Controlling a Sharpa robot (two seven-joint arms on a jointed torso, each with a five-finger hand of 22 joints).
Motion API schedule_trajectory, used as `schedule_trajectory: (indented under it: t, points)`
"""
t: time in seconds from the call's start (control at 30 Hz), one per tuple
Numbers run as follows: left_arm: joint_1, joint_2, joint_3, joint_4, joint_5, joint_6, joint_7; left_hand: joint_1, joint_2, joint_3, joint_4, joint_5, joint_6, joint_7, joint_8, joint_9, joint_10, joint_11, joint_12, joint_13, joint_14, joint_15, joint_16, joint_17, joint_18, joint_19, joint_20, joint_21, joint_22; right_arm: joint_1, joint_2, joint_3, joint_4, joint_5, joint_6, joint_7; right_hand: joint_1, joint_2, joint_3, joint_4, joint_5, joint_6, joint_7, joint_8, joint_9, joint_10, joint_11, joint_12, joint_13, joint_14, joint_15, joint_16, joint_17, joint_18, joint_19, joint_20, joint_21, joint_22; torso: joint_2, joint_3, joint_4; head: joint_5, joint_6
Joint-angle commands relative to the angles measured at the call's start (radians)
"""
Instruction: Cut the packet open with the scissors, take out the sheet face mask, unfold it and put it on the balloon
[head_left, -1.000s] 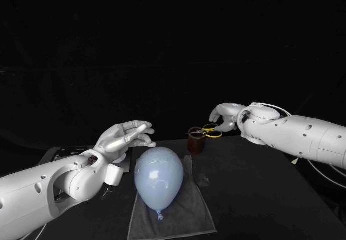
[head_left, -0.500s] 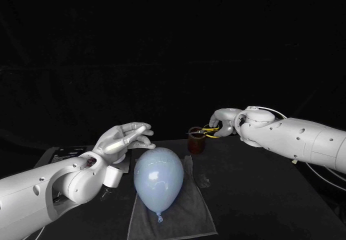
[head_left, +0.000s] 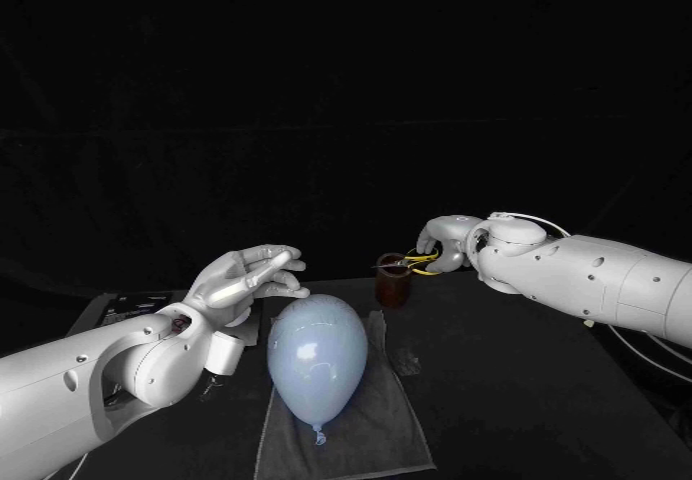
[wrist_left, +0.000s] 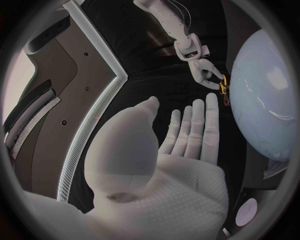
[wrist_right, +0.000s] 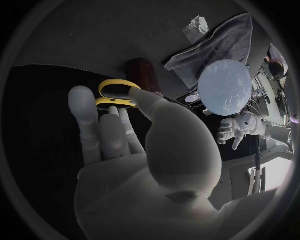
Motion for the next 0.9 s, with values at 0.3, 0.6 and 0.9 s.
schedule_trajectory:
  t: [0.3,0.6,0.9]
  points:
    - [0.003,-0.001,0.001,0.0,-0.004,0.015,-0.001,0.001,0.014,0.007,0.001,0.0,0.006,0.087,-0.007,-0.003,-0.004,0.001,-0.008,-0.003,-0.002,0.003,-0.004,-0.002,0.014,0.004,0.004,0.001,-0.001,0.001,0.011,0.001,-0.016,-0.023,-0.025,-0.01,0.004,0.012,0.001,-0.005,0.002,0.004,0.0,-0.008,0.001,0.007,0.001,0.008,0.001,0.01,0.003,0.004,-0.002,0.0,-0.003,-0.001,0.005,0.001,0.0,0.0002,-0.001,-0.001,-0.005]
    - [0.004,-0.002,0.001,0.001,-0.003,0.016,-0.003,0.002,0.016,0.008,0.001,0.0,0.007,0.087,-0.008,-0.003,-0.003,0.001,-0.009,-0.004,-0.001,0.003,-0.004,-0.003,0.014,0.004,0.004,0.001,-0.001,0.002,0.015,0.001,-0.026,-0.024,0.013,-0.021,0.006,0.009,0.002,-0.009,0.002,-0.003,-0.007,-0.015,-0.001,-0.008,-0.004,0.006,-0.002,0.014,-0.006,0.019,0.014,-0.002,0.005,-0.006,0.021,0.025,0.002,0.001,0.0005,-0.003,-0.008]
    - [0.004,-0.001,0.001,-0.001,-0.004,0.009,-0.007,0.006,0.016,0.009,-0.003,0.0,0.009,0.087,-0.009,-0.005,0.0,0.001,-0.011,-0.007,0.0,0.003,-0.004,-0.004,0.014,0.006,0.004,0.002,-0.001,0.002,0.02,0.001,-0.032,-0.035,0.046,-0.036,0.0,0.008,-0.004,-0.005,0.003,0.001,-0.012,-0.015,0.0,-0.012,-0.009,0.01,-0.001,0.019,-0.01,0.031,0.024,-0.006,0.015,-0.01,0.033,0.042,0.003,0.0018,0.0008,0.0,-0.013]
